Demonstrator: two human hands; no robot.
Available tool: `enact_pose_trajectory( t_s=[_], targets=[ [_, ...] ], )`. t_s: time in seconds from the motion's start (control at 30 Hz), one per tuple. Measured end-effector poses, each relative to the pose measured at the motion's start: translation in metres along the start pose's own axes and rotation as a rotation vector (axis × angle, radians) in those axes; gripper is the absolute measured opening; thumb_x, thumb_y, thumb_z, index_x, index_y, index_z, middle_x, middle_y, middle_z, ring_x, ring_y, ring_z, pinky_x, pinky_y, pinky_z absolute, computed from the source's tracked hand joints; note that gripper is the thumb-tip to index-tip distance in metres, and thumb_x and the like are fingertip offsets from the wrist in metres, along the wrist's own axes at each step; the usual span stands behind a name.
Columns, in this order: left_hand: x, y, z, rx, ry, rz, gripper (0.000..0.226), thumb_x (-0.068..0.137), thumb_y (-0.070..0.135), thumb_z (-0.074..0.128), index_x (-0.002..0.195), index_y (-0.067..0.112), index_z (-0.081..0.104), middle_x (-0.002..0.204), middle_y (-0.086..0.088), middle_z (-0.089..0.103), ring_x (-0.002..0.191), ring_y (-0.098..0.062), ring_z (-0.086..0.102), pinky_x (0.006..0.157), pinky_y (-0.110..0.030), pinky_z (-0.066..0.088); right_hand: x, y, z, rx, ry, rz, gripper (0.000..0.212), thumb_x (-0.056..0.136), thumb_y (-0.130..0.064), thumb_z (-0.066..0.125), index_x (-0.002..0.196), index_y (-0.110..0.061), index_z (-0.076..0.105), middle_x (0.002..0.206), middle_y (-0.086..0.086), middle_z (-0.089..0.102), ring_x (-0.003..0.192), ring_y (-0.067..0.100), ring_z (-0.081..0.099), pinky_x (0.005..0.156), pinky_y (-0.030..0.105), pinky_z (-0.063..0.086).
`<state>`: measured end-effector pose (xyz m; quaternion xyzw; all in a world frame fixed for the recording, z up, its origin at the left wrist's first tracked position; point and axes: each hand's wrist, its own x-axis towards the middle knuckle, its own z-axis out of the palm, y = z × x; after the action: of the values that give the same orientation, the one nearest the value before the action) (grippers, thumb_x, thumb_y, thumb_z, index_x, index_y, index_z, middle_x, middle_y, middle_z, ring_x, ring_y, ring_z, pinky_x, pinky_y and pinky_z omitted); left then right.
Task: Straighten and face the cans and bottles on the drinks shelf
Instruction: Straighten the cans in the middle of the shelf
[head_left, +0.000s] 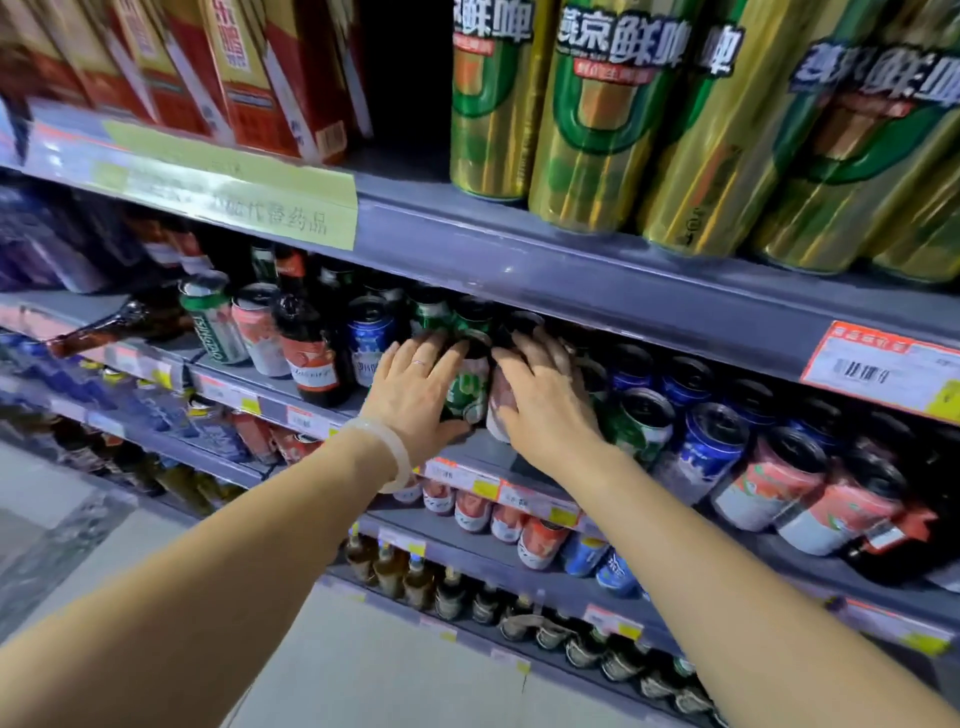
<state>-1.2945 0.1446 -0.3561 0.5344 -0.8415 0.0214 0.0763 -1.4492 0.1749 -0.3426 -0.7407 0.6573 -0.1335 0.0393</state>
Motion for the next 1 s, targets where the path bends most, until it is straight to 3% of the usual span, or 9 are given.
enact_pose_trajectory(
  t_s=[0.13,0.3,0.47,0.6,0.77,0.87,1.0],
  targets=[
    [-0.020,-0.030,0.009,0.021,-0.100,-0.063,0.088,0.086,0.050,0.054,0.149,0.021,-0.001,0.157,-0.006,0.003,0.145,-0.026,0.001,0.118,-0.040,0.004,-0.003,-0.025,0.026,-0.010,-0.079,-0.048,0.064,0.089,-0.017,0.057,0.144,-0.024,0.026,0.153,0.000,0.018,0.141,0.024,0.011,0.112,0.041,0.027],
    [-0.032,-0.068,0.024,-0.048,-0.196,-0.094,0.090,0.086,0.044,0.059,0.148,0.023,-0.003,0.157,-0.005,-0.002,0.144,-0.028,0.005,0.118,-0.039,0.013,-0.003,-0.055,0.063,0.009,-0.130,-0.071,0.067,0.089,-0.004,0.053,0.146,-0.019,0.021,0.156,0.001,0.011,0.144,0.021,0.005,0.114,0.037,0.020],
    [-0.026,-0.096,0.046,-0.213,-0.286,-0.072,0.092,0.084,0.029,0.065,0.148,0.022,0.000,0.155,-0.007,0.005,0.140,-0.029,0.019,0.112,-0.037,0.029,0.004,-0.077,0.091,0.087,-0.146,0.141,0.071,0.091,-0.008,0.052,0.148,-0.022,0.011,0.152,0.003,0.019,0.137,0.026,0.023,0.111,0.035,0.026],
    [-0.013,-0.108,0.059,-0.296,-0.344,-0.014,0.092,0.085,0.026,0.064,0.148,0.023,-0.003,0.155,-0.008,0.006,0.141,-0.027,0.019,0.111,-0.036,0.031,0.013,-0.085,0.103,0.145,-0.152,0.308,0.079,0.089,-0.009,0.054,0.148,-0.027,0.005,0.151,0.007,0.018,0.137,0.027,0.025,0.107,0.035,0.031],
    [0.005,-0.112,0.065,-0.386,-0.363,0.022,0.084,0.089,0.018,0.058,0.149,0.023,-0.001,0.151,-0.016,0.022,0.137,-0.029,0.029,0.108,-0.036,0.032,0.026,-0.089,0.111,0.132,-0.120,0.380,0.079,0.089,-0.010,0.054,0.148,-0.029,0.005,0.143,0.009,0.034,0.128,0.029,0.036,0.102,0.039,0.036],
    [0.011,-0.110,0.069,-0.428,-0.294,0.029,0.077,0.088,0.012,0.055,0.148,0.018,0.007,0.140,-0.017,0.039,0.127,-0.030,0.042,0.099,-0.033,0.037,0.031,-0.094,0.115,0.157,-0.081,0.433,0.077,0.088,-0.007,0.055,0.148,-0.028,0.010,0.136,0.010,0.046,0.122,0.029,0.042,0.098,0.039,0.040],
    [0.009,-0.114,0.067,-0.501,-0.196,0.057,0.067,0.090,0.014,0.053,0.147,0.016,0.018,0.131,-0.015,0.046,0.117,-0.029,0.049,0.092,-0.030,0.038,0.030,-0.098,0.111,0.251,0.002,0.450,0.070,0.089,-0.010,0.056,0.147,-0.026,0.021,0.136,0.008,0.049,0.124,0.026,0.042,0.098,0.034,0.036]
  ],
)
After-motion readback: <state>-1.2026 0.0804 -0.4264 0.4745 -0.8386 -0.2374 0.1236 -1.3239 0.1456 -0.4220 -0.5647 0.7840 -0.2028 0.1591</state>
